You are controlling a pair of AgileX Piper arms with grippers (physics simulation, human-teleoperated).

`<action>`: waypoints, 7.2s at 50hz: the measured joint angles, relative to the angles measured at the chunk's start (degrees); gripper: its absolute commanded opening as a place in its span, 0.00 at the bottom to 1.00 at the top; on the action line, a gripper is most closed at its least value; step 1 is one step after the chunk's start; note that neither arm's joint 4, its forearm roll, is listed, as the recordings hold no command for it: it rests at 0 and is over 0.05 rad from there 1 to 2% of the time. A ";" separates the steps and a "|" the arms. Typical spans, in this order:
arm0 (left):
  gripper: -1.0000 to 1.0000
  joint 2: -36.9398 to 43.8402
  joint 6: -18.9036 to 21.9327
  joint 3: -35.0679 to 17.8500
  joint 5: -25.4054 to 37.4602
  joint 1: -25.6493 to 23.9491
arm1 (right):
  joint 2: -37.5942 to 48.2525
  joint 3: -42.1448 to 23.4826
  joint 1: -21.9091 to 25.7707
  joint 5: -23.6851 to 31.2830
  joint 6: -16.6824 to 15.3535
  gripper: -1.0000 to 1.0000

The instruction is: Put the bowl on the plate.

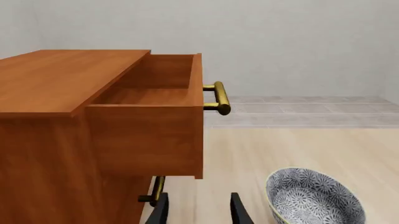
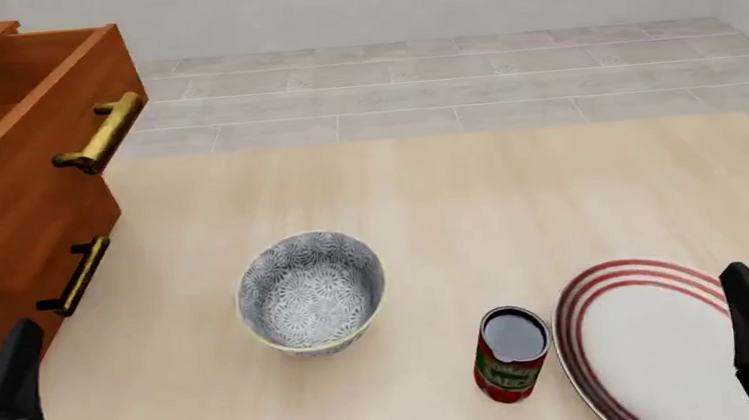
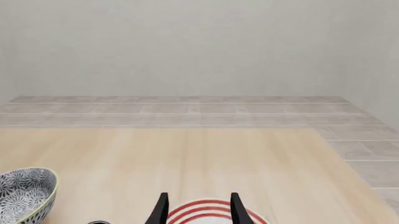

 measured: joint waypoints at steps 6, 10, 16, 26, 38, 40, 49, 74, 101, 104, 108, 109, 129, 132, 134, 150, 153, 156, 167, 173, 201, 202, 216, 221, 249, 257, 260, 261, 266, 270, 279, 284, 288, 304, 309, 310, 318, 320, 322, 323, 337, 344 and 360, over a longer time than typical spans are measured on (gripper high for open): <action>1.00 0.00 0.00 0.00 0.00 0.00 | 0.33 -0.06 -0.01 -0.25 -0.04 1.00; 1.00 0.00 0.00 0.00 0.00 0.00 | 0.47 -0.09 0.06 -0.35 -0.08 1.00; 1.00 0.00 0.00 0.00 0.00 0.00 | 1.15 -0.09 0.49 -0.75 -0.28 1.00; 1.00 0.00 0.00 0.00 0.00 0.00 | 5.05 -0.79 2.80 -3.23 -1.87 1.00; 1.00 0.00 0.00 0.00 0.00 0.00 | 16.57 -6.17 5.96 -8.89 -3.96 1.00; 1.00 0.00 0.00 0.00 0.00 0.00 | 18.38 -7.35 6.61 -9.58 -4.26 1.00; 1.00 0.00 0.00 0.00 0.00 0.00 | 26.33 -13.75 10.73 -10.79 -4.70 1.00; 1.00 0.00 0.00 0.00 0.00 0.00 | 47.66 -32.37 25.09 -6.86 -5.11 1.00; 1.00 0.00 0.00 0.00 0.00 0.00 | 66.49 -50.45 38.34 5.87 -1.42 1.00; 1.00 0.00 0.00 0.00 0.00 0.00 | 68.44 -51.70 39.18 7.11 -1.30 1.00; 1.00 0.00 0.00 0.00 0.00 0.00 | 70.65 -53.00 40.44 8.64 -0.93 1.00; 1.00 0.00 0.00 0.00 0.00 0.00 | 71.12 -53.26 40.74 8.97 -0.83 1.00; 1.00 0.00 0.00 0.00 0.00 0.00 | 80.28 -58.23 42.90 13.83 2.13 1.00; 1.00 0.00 0.00 0.00 0.00 0.00 | 81.69 -59.20 42.94 14.46 2.31 1.00; 1.00 0.00 0.00 0.00 0.00 0.00 | 82.67 -59.87 42.92 14.87 2.30 1.00; 1.00 0.00 0.00 0.00 0.00 0.00 | 91.65 -64.79 41.43 16.39 0.83 1.00; 1.00 0.00 0.00 0.00 0.00 0.00 | 93.33 -65.48 40.99 16.31 0.60 1.00; 1.00 0.00 0.00 0.00 0.00 0.00 | 94.77 -66.11 40.55 16.25 0.39 1.00; 1.00 0.00 0.00 0.00 0.00 0.00 | 98.85 -67.61 39.61 15.83 0.08 1.00; 1.00 0.00 0.00 0.00 0.00 0.00 | 100.41 -67.87 39.45 15.59 0.03 1.00; 1.00 0.00 0.00 0.00 0.00 0.00 | 106.48 -67.45 39.34 13.03 0.92 1.00; 1.00 0.00 0.00 0.00 0.00 0.00 | 106.68 -67.42 39.34 12.91 0.96 1.00; 1.00 0.00 0.00 0.00 0.00 0.00 | 109.21 -67.07 39.62 11.45 1.51 1.00; 1.00 0.00 0.00 0.00 0.00 0.00 | 109.95 -67.03 39.73 11.06 1.71 1.00; 1.00 0.00 0.00 0.00 0.00 0.00 | 112.58 -66.30 40.16 8.60 2.79 0.00; 1.00 0.00 0.00 0.00 0.00 0.00 | 112.50 -66.58 40.19 8.89 2.02 0.00; 1.00 0.00 0.00 0.00 0.00 0.00 | 112.44 -66.68 40.18 8.99 1.78 0.00; 1.00 0.00 0.00 0.00 0.00 0.00 | 112.39 -66.71 40.17 9.02 1.71 0.00; 1.00 0.00 0.00 0.00 0.00 0.00 | 112.01 -67.08 40.02 9.39 1.46 0.00; 1.00 0.00 0.00 0.00 0.00 0.00 | 111.47 -67.55 39.94 9.87 1.36 0.00; 1.00 0.00 0.00 0.00 0.00 0.00 | 109.89 -69.08 39.63 11.33 1.03 0.00; 1.00 0.00 0.00 0.00 0.00 0.00 | 109.08 -70.00 39.23 12.21 0.96 0.00; 1.00 0.00 0.00 0.00 0.00 0.00 | 108.45 -70.70 38.99 12.87 0.84 0.00; 1.00 0.00 0.00 0.00 0.00 0.00 | 104.49 -72.98 37.00 15.47 -0.26 0.00; 1.00 0.00 0.00 0.00 0.00 0.00 | 103.06 -73.10 35.99 16.03 -0.61 0.00; 1.00 0.00 0.00 0.00 0.00 0.00 | 102.76 -73.05 35.74 16.10 -0.69 0.00; 1.00 0.00 0.00 0.00 0.00 0.00 | 99.56 -71.51 33.11 16.45 -1.08 0.00; 1.00 0.00 0.00 0.00 0.00 0.00 | 98.56 -70.88 32.27 16.51 -1.18 0.00; 1.00 0.00 0.00 0.00 0.00 0.00 | 97.48 -70.16 31.39 16.54 -1.27 0.00; 1.00 0.00 0.00 0.00 0.00 0.00 | 96.92 -69.77 30.96 16.55 -1.32 0.00; 1.00 0.00 0.00 0.00 0.00 0.00 | 88.35 -63.34 24.89 16.70 -1.67 0.00; 1.00 0.00 0.00 0.00 0.00 0.00 | 83.48 -59.59 21.51 16.97 -1.79 0.00; 1.00 0.00 0.00 0.00 0.00 0.00 | 70.91 -50.04 13.39 18.65 -1.61 0.00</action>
